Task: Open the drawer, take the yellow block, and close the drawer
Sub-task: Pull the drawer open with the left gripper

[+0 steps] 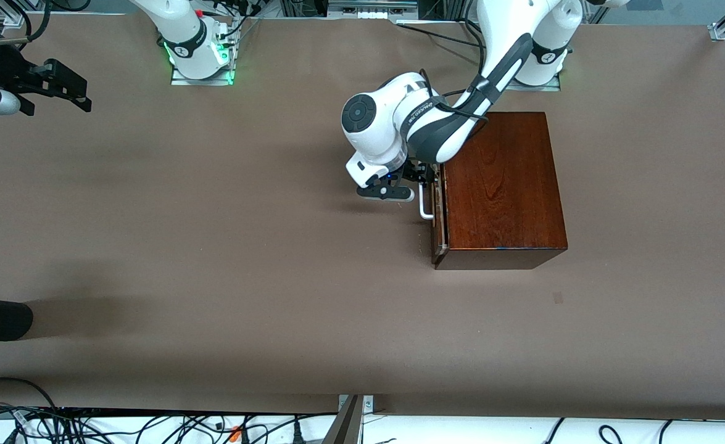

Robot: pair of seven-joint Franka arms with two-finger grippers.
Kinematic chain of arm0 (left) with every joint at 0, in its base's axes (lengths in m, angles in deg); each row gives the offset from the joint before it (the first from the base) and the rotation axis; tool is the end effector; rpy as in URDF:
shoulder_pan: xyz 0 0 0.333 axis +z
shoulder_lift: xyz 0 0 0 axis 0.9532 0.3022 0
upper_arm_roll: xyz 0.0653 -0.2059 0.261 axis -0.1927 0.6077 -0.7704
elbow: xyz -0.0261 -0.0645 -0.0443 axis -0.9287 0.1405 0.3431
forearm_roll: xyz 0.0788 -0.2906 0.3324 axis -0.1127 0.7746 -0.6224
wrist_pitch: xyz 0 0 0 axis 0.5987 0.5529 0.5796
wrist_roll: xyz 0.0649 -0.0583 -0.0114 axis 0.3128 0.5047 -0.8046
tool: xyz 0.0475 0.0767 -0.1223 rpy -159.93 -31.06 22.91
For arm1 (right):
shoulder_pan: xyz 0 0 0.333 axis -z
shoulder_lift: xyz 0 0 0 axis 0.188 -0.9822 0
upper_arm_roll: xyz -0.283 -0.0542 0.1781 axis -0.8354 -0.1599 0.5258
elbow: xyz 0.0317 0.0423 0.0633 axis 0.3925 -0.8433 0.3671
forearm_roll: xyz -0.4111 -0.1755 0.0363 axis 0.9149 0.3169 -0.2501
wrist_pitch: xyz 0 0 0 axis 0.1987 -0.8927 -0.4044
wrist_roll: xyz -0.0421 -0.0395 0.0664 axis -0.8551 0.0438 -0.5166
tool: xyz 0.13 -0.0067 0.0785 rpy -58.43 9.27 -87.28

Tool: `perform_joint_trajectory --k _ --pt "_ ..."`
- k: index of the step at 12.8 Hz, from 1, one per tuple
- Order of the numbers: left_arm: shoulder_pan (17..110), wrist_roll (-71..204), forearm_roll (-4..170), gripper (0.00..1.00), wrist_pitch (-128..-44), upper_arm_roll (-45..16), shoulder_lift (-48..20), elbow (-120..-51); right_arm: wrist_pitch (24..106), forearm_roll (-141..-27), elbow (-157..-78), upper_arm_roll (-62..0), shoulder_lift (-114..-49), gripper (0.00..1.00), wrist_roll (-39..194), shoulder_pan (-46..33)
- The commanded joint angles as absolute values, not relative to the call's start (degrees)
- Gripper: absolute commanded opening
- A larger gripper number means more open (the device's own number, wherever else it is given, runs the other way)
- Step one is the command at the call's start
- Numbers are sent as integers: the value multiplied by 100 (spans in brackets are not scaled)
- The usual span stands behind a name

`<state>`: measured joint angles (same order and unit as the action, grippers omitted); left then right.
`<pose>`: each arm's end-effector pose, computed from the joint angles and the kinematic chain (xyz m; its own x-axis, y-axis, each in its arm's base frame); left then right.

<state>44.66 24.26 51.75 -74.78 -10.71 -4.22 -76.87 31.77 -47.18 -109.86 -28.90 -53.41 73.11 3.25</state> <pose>0.5098 -0.4932 0.2214 0.9848 -0.1282 -0.1175 -0.1576 -0.9436 -0.2911 0.5631 0.0410 0.6313 0.9939 0.0830 -0.0722 0.0825 -0.9965 -0.0092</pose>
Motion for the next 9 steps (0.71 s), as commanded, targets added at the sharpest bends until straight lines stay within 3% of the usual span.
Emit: perform_joint_trajectory --k 1,9 --pt "4323 2342 5670 100 -7939 -1050 -331 -7570 3130 -4820 -10944 -2926 -5283 100 7380 389" --pt "4139 2342 5944 100 -8318 -1050 -243 -7306 3253 -4803 -10935 -3040 -5274 100 7380 389"
